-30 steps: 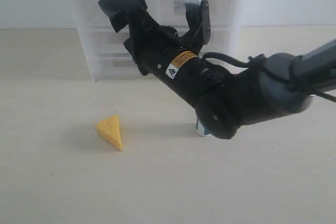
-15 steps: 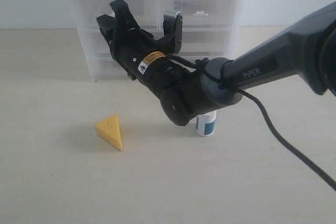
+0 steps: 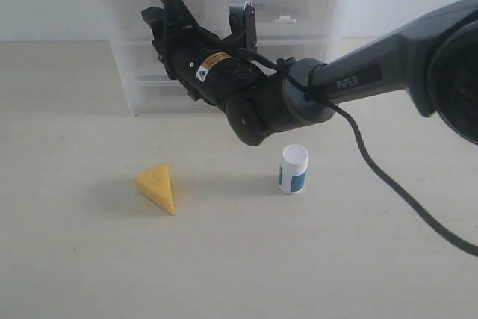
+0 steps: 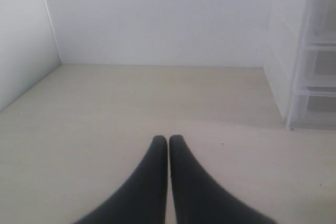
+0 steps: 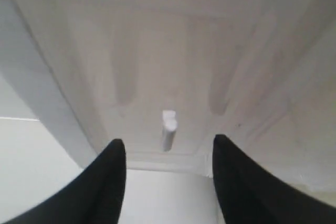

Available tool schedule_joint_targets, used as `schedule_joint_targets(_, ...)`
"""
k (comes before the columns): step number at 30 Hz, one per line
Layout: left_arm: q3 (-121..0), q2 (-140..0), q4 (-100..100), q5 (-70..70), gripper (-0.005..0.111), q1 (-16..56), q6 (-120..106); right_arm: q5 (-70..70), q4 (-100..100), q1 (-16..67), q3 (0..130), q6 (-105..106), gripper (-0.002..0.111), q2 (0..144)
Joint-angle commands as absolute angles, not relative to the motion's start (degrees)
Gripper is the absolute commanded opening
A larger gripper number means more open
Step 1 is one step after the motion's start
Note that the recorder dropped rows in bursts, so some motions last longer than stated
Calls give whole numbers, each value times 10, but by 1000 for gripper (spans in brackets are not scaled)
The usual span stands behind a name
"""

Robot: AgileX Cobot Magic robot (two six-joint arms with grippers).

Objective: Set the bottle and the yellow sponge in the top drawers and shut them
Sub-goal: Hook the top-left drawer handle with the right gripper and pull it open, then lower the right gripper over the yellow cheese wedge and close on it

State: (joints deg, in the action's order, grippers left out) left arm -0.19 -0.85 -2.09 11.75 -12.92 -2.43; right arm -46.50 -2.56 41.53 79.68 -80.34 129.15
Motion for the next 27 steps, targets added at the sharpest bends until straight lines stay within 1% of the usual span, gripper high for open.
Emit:
schedule_joint_targets(1,0,-11,-25,115,4,-128,-19,-486,-28,404,801,-777,25,1293)
schedule_joint_targets(2,0,-11,-25,115,4,-128,-19,-486,-28,404,801,-773,10,1293)
schedule_joint_targets(3,0,-11,-25,115,4,-128,-19,-486,-28,404,801,-773,2,1293)
schedule_joint_targets(4,0,-11,-25,115,4,-128,-19,-486,-28,404,801,-774,0,1293)
schedule_joint_targets(7,0,-11,-25,115,4,-128,-19,-486,16,404,796,-776,0,1293)
schedule_joint_targets(9,0,-11,-25,115,4,-128,-19,-514,64,405,785,-779,0,1291)
schedule_joint_targets(11,0,-11,-25,115,4,-128,-19,-579,107,408,759,-791,0,1287)
schedule_joint_targets(15,0,-11,-25,115,4,-128,-19,-699,115,422,675,-787,0,1266)
schedule_joint_targets(18,0,-11,-25,115,4,-128,-19,-700,136,434,599,-761,0,1236)
schedule_joint_targets(23,0,-11,-25,115,4,-128,-19,-700,211,445,527,-738,0,1190)
schedule_joint_targets(25,0,-11,-25,115,4,-128,-19,-640,241,445,523,-738,2,1176)
schedule_joint_targets(27,0,-11,-25,115,4,-128,-19,-545,265,445,523,-732,8,1160)
